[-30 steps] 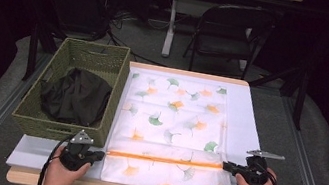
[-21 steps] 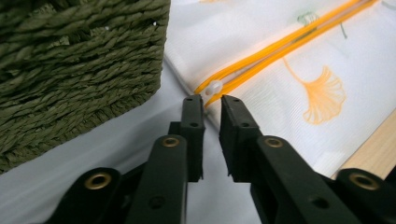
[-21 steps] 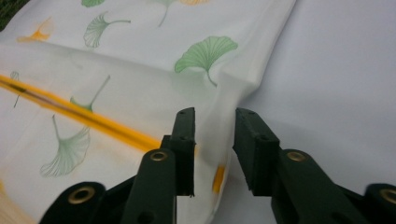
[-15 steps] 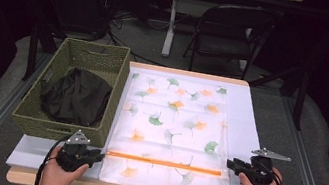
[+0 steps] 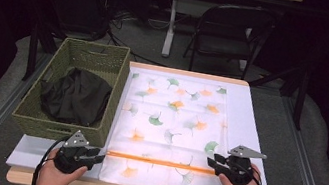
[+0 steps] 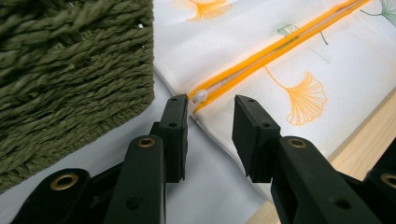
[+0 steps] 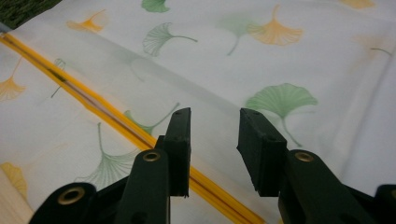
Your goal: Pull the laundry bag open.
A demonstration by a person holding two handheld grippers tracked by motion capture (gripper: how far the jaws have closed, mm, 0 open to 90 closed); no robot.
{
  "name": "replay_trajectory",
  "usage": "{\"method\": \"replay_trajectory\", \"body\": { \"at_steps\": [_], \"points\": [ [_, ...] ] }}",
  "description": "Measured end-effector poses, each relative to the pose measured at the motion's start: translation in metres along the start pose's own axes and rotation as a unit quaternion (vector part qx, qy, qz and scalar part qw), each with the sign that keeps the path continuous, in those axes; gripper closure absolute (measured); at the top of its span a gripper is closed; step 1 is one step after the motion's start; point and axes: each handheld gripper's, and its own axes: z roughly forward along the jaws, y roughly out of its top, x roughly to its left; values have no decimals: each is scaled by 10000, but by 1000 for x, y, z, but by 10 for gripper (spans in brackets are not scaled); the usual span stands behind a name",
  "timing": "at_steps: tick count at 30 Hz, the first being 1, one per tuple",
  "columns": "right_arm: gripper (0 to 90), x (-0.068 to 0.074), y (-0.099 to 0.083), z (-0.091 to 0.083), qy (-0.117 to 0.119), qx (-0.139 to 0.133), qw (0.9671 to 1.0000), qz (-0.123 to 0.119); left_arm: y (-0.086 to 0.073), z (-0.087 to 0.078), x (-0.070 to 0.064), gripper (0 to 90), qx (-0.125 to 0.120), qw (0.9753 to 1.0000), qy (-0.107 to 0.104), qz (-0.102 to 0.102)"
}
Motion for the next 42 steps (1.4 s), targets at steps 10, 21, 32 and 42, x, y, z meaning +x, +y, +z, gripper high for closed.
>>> {"method": "replay_trajectory", "body": {
  "at_steps": [10,21,32,42],
  "points": [
    [613,33,-1,28,546,135,9971,-508,2,-2,-3,579,-98,9999,-46,-45],
    [504,48,-1,38,555,361,9942,-847,13,-10,-12,539,-23,9999,88,-105],
    [360,53,-3,39,545,350,9945,-827,37,-36,-17,425,-22,9999,119,-74],
    [316,50,-3,37,524,306,9948,-813,63,-51,-14,390,90,9994,334,20]
  ]
}}
